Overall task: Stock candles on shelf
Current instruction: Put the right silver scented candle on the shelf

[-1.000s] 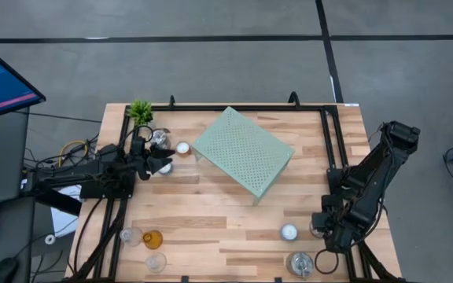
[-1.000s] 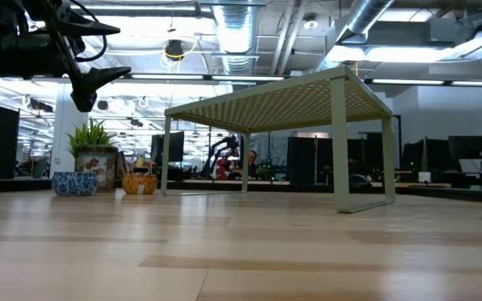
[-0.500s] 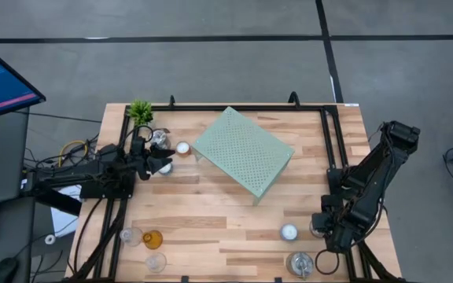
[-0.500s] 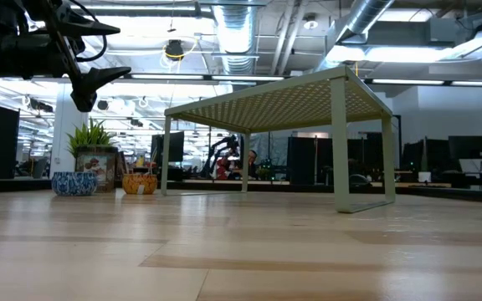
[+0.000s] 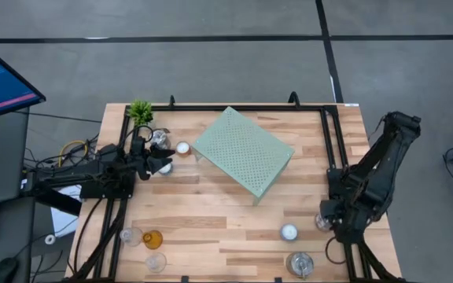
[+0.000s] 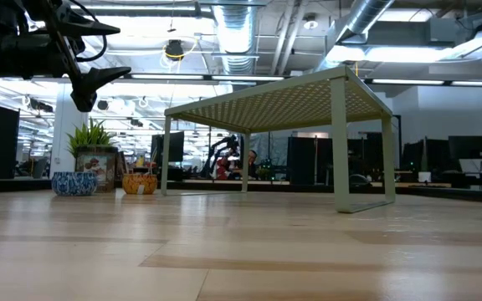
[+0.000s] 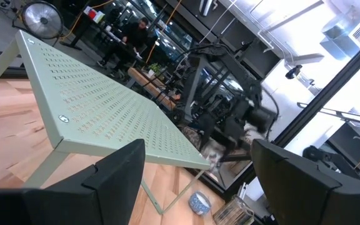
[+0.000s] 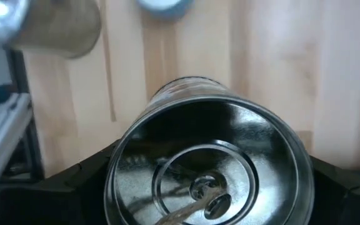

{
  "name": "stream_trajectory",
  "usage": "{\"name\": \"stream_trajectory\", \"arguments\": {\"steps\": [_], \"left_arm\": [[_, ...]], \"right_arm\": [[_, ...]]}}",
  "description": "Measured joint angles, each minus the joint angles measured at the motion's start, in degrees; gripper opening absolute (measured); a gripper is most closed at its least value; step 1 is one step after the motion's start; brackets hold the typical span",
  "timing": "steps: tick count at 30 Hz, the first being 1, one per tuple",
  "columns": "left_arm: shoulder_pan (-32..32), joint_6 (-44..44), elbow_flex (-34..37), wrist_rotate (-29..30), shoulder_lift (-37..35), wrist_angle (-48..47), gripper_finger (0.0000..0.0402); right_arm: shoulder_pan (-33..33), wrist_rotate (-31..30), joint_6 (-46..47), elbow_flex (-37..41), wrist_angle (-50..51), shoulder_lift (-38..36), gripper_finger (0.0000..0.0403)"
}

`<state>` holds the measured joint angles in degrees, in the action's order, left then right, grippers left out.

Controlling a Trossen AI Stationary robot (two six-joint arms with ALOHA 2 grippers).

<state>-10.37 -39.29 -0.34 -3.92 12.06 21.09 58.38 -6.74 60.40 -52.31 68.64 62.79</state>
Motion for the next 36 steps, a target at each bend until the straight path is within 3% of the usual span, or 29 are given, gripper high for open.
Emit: {"name": "stream_trajectory", "arguments": {"steps": [7,16,27,36], "left_arm": [[0.0,0.0,0.0,0.0,0.02,0.01,0.0294],[0.0,-0.02,-0.02,0.0,0.02,0.02,0.0294],[0.01,0.01,-0.01,0.0,0.0,0.02,0.0294],[0.02,-0.02,-0.01,0.0,0.0,0.02,0.0294]], "right_arm": [[-10.51,-3.99,-8.61,-9.89,8.97,-2.63,0.0332],[-31.49,-3.78,-31.59,-23.07,11.13,3.28,0.0335],[-55.03,-3.62,-54.75,-42.69,11.33,19.42,0.0336],[-67.89,1.35,-64.98,-58.65,11.06,36.69,0.0337]]}}
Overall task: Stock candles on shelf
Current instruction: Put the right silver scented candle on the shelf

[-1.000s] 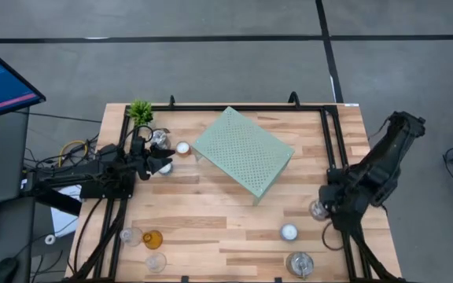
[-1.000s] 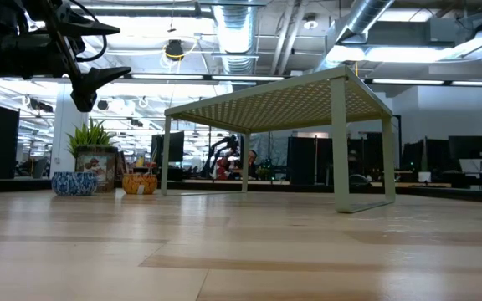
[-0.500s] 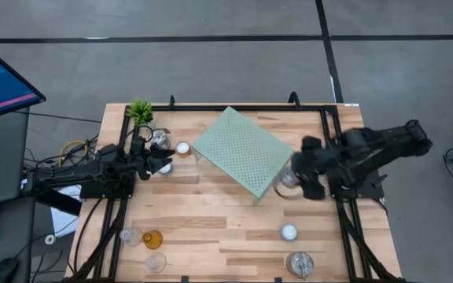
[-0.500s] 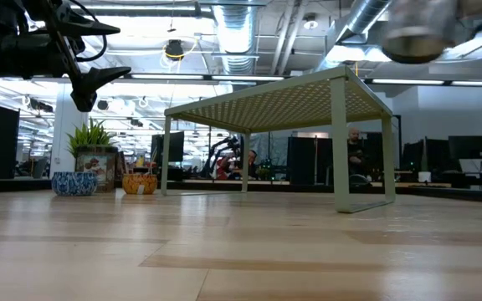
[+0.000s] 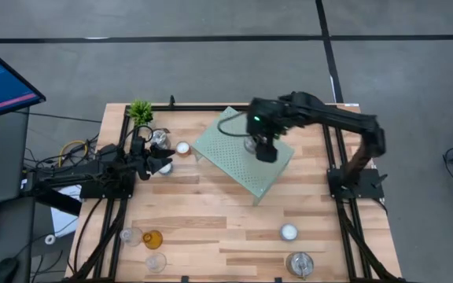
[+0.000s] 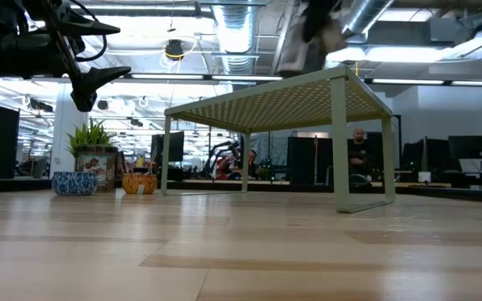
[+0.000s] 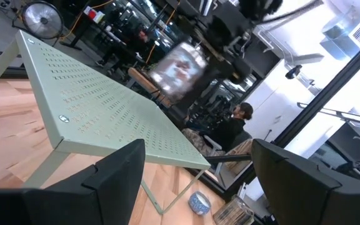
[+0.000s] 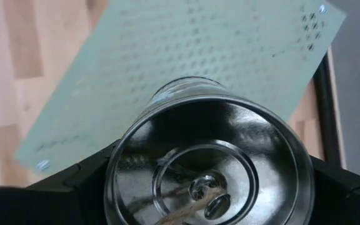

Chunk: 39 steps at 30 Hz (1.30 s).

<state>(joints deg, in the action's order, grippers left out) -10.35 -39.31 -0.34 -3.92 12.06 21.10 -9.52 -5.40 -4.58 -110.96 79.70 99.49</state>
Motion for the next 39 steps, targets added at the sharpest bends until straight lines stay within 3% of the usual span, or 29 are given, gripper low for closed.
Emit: {"name": "stream_trajectory", "arguments": {"steps": [6,15,39], "left_arm": [[0.0,0.02,-0.01,0.0,0.02,0.0,0.0294],[-0.01,0.02,-0.01,0.0,0.01,0.0,0.0294],[-0.02,0.02,-0.02,0.0,0.02,0.0,0.0294]], "right_arm": [[-6.54,3.68,-3.28,-9.7,0.08,10.25,0.0339],[-13.52,4.4,-3.99,-23.9,3.28,21.9,0.0337],[-14.93,5.41,-8.02,-23.6,-2.78,24.04,0.0362]]}}
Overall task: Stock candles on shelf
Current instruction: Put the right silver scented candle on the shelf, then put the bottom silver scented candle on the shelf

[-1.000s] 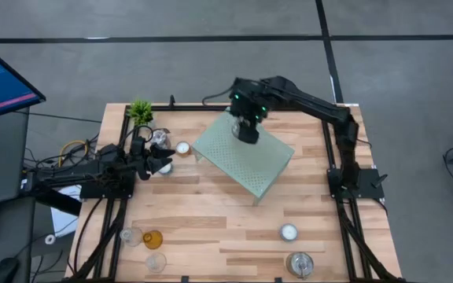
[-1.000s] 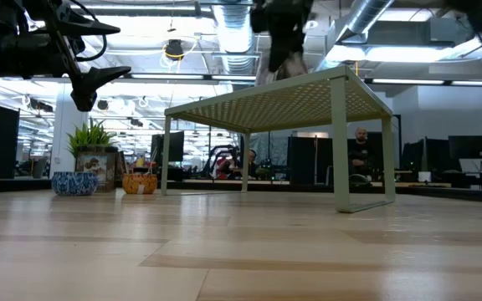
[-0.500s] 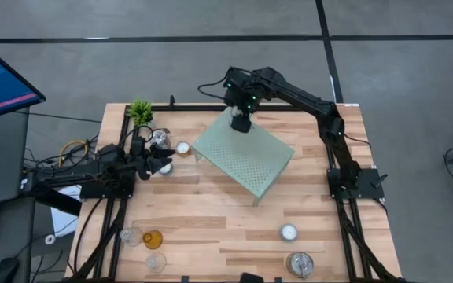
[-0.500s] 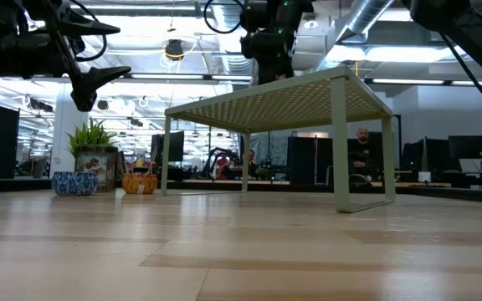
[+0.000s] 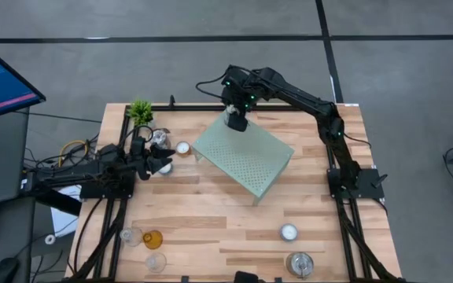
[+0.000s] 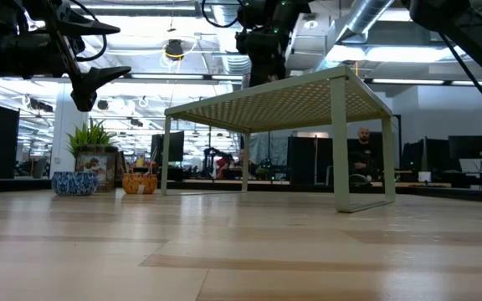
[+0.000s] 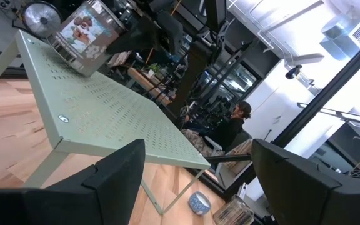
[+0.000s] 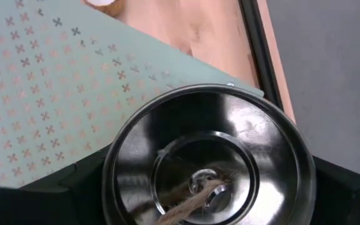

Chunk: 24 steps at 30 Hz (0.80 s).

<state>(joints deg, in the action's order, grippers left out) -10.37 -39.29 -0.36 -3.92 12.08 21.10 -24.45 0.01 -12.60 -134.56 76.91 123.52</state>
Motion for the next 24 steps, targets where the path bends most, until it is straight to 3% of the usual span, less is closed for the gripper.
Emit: {"name": "stream_trajectory", "arguments": {"steps": [13,19,24], "left_arm": [[-0.01,0.0,0.0,0.0,0.0,0.01,0.0294],[-0.01,0.0,0.0,0.02,-0.02,0.0,0.0294],[-0.01,0.0,0.0,0.0,0.0,0.0,0.0294]], "right_arm": [[0.0,-0.04,-0.82,-0.33,-0.76,-0.29,0.0392],[-0.37,-2.74,-2.0,-0.48,-0.26,-6.68,0.0391],[-0.21,-3.04,-0.14,-0.24,6.98,-12.22,0.0389]]}}
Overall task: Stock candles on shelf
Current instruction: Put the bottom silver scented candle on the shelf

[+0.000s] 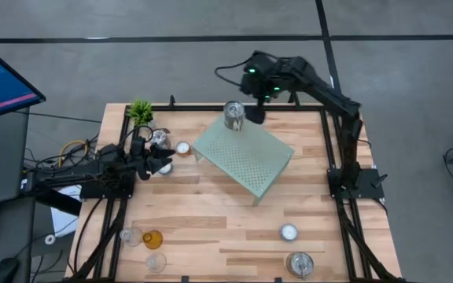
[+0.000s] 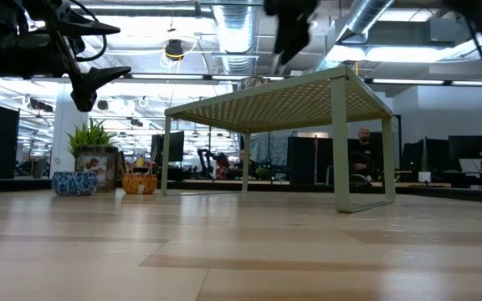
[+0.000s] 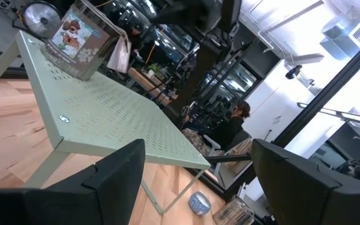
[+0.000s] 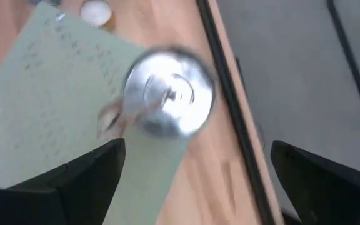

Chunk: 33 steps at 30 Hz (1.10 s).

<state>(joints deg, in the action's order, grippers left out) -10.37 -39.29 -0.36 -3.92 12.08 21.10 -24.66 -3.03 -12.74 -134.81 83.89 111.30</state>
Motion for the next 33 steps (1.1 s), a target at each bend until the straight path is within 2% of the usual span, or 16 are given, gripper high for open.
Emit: {"name": "stream_trajectory", "arguments": {"steps": [3,5,7,10,15,19,23,26,29,33], "left_arm": [[0.0,0.0,0.0,0.0,-0.02,0.0,0.0294],[0.0,-0.01,0.0,0.0,0.0,0.01,0.0294],[0.0,-0.02,0.0,0.02,0.0,0.0,0.0294],[0.01,-0.01,0.0,0.01,0.0,0.0,0.0294],[0.0,0.0,0.0,0.02,0.06,0.0,0.0294],[0.0,-0.01,0.0,0.01,0.22,0.0,0.0294],[0.0,0.0,0.0,0.0,0.22,0.02,0.0294],[0.01,0.0,0.0,0.0,0.22,0.02,0.0294],[0.01,-0.01,0.0,0.0,0.22,0.02,0.0294],[0.02,-0.02,0.0,0.02,0.22,0.02,0.0294]], "right_arm": [[2.34,0.05,3.22,0.0,6.6,-4.47,0.039],[5.4,0.75,7.36,2.13,5.56,-7.7,0.039],[8.88,4.31,10.89,4.94,6.3,-11.67,0.039],[16.52,4.97,18.54,10.76,6.01,-17.84,0.039],[33.15,4.16,36.62,24.82,6.12,-27.81,0.0388],[50.01,2.42,56.06,36.11,6.01,-33.23,0.0388],[65.96,-1.57,71.82,44.66,2.34,-34.54,0.0388],[75.1,-3.67,78.08,48.97,-4.3,-33.19,0.0388],[81.34,-6.89,80.15,51.21,-10.46,-30.09,0.0387],[85.09,-7.52,79.86,51.74,-13.7,-24.02,0.0384]]}}
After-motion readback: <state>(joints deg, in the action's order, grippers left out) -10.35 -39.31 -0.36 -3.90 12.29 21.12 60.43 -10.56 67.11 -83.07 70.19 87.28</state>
